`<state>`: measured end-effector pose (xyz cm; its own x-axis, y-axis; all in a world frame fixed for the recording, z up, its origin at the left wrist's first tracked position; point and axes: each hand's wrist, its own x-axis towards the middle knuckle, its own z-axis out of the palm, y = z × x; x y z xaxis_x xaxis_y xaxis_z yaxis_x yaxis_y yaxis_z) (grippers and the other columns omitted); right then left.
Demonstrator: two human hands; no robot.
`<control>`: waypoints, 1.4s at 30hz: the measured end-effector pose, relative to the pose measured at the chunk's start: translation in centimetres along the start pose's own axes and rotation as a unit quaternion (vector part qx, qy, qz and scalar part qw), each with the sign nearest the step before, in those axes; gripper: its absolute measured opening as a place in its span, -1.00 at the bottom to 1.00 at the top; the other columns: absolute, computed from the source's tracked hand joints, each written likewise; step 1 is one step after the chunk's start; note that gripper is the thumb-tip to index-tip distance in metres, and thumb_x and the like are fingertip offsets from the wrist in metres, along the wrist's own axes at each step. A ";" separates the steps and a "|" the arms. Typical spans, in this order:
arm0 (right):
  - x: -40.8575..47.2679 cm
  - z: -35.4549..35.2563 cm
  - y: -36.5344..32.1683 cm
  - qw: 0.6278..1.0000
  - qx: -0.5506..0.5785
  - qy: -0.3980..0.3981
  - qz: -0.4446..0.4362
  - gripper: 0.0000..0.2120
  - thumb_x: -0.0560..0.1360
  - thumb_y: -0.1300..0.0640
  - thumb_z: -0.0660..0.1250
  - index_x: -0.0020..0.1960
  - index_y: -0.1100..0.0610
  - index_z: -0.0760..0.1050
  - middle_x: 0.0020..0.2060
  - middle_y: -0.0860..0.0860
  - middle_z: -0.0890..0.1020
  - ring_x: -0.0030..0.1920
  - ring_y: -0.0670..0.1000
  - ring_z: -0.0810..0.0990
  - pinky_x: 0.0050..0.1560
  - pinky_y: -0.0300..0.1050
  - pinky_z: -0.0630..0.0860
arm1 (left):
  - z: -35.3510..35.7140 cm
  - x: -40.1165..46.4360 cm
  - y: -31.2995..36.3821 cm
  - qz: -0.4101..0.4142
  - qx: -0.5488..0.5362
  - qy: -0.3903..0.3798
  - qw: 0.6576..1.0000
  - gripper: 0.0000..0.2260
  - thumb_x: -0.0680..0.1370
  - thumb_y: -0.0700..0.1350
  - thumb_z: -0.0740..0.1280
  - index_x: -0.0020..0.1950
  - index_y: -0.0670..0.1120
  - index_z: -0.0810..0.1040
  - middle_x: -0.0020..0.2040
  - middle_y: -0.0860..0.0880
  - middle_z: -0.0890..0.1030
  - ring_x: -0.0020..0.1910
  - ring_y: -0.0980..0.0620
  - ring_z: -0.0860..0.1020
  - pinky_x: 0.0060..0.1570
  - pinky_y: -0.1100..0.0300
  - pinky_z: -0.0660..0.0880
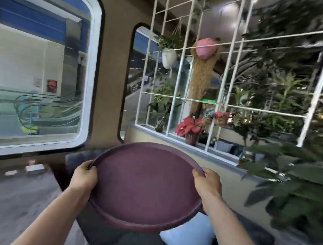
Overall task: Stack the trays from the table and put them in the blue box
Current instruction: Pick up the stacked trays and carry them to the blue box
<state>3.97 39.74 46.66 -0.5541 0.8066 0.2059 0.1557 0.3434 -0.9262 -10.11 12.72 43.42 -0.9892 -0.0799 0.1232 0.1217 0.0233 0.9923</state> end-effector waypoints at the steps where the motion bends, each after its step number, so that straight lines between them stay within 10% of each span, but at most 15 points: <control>1: 0.6 -3.0 1.2 1.000 -0.006 0.026 0.012 -0.87 0.52 0.03 0.29 -0.13 0.03 0.56 -0.16 0.04 0.65 -0.12 0.13 0.61 0.04 0.06 0.59 | 3.1 -1.1 0.2 0.007 0.004 -0.019 1.000 -0.67 0.58 -0.30 0.14 0.29 -0.21 0.53 0.14 -0.14 0.60 0.16 -0.18 0.55 0.18 0.06 0.43; 11: -4.1 -34.9 11.4 0.926 -0.046 0.349 0.135 -0.66 0.44 -0.06 0.33 0.15 0.06 0.60 0.09 0.05 0.67 0.18 0.19 0.59 0.26 0.03 0.49 | 32.0 -21.9 3.0 0.039 -0.015 -0.330 0.943 -0.69 0.56 -0.35 0.11 0.19 -0.26 0.58 0.06 -0.17 0.61 -0.01 -0.09 0.51 -0.04 0.16 0.34; 19: -21.9 -49.8 13.1 0.790 -0.091 0.571 0.204 -0.70 0.51 0.05 0.35 0.19 0.14 0.59 0.11 0.17 0.66 0.19 0.22 0.58 0.22 -0.01 0.47 | 40.8 -43.0 4.5 0.000 -0.035 -0.577 0.816 -0.66 0.62 -0.26 0.10 0.32 -0.18 0.52 0.24 -0.20 0.59 0.17 -0.20 0.54 0.13 0.12 0.39; 30: -48.4 -45.9 7.5 0.517 -0.129 0.791 0.300 -0.64 0.50 0.06 0.35 0.27 0.16 0.55 0.20 0.17 0.63 0.26 0.20 0.55 0.29 0.01 0.42 | 31.2 -65.0 5.4 0.042 -0.027 -0.824 0.565 -0.62 0.64 -0.24 0.10 0.46 -0.18 0.37 0.44 -0.19 0.43 0.38 -0.20 0.41 0.27 0.09 0.30; 35: -57.2 -40.6 5.3 0.419 -0.122 0.842 0.316 -0.77 0.45 0.07 0.35 0.03 0.18 0.57 -0.12 0.09 0.63 0.01 0.16 0.61 0.18 0.00 0.53 | 24.4 -71.4 4.5 0.067 -0.040 -0.887 0.456 -0.65 0.63 -0.24 0.10 0.40 -0.19 0.43 0.35 -0.22 0.51 0.30 -0.23 0.47 0.19 0.08 0.34; 42: -65.1 -34.8 4.5 0.326 -0.112 0.874 0.342 -0.54 0.49 0.03 0.36 0.36 0.13 0.48 0.27 0.13 0.60 0.28 0.18 0.54 0.32 0.01 0.43 | 16.4 -75.4 3.1 0.093 -0.055 -0.920 0.376 -0.64 0.60 -0.27 0.10 0.36 -0.19 0.48 0.28 -0.21 0.55 0.16 -0.19 0.52 0.08 0.10 0.37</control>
<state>69.16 5.53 40.11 0.9554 -0.2945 0.0227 -0.0810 -0.3353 -0.9386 63.56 35.12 37.00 0.6688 0.7399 0.0727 0.1050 -0.1908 0.9760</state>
